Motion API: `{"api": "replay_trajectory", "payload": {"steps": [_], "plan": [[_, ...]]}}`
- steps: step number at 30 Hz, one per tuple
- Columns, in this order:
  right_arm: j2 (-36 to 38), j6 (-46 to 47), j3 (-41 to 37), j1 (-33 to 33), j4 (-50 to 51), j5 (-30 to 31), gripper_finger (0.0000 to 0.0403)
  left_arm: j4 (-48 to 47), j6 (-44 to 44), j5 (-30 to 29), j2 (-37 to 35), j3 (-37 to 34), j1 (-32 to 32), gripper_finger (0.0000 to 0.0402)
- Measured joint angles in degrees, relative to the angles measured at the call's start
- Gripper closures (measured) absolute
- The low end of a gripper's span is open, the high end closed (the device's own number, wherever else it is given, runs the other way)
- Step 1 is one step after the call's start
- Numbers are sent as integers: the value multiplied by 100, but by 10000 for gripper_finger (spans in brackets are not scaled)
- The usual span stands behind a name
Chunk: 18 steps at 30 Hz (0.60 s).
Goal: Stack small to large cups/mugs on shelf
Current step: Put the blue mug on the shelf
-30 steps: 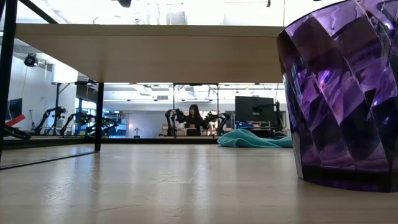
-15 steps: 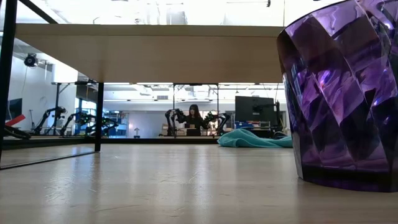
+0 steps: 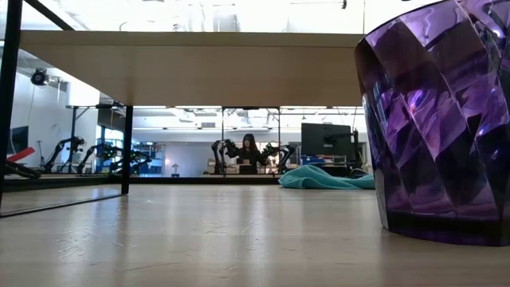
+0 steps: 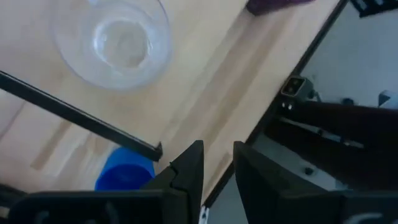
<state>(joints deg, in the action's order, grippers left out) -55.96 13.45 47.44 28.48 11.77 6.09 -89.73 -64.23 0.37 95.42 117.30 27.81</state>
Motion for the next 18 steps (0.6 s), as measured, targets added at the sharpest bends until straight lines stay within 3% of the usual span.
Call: {"api": "replay_trajectory", "payload": {"steps": [4,12,18], "plan": [[0,0,0,1,2,0,344,-30,-270,3,-2,-108,463,329],[0,-44,0,-2,0,2,344,-26,-2300,-12,37,-688,1347,329],[0,-44,0,-2,1,2,344,16,-3520,-40,138,-1269,1571,329]]}}
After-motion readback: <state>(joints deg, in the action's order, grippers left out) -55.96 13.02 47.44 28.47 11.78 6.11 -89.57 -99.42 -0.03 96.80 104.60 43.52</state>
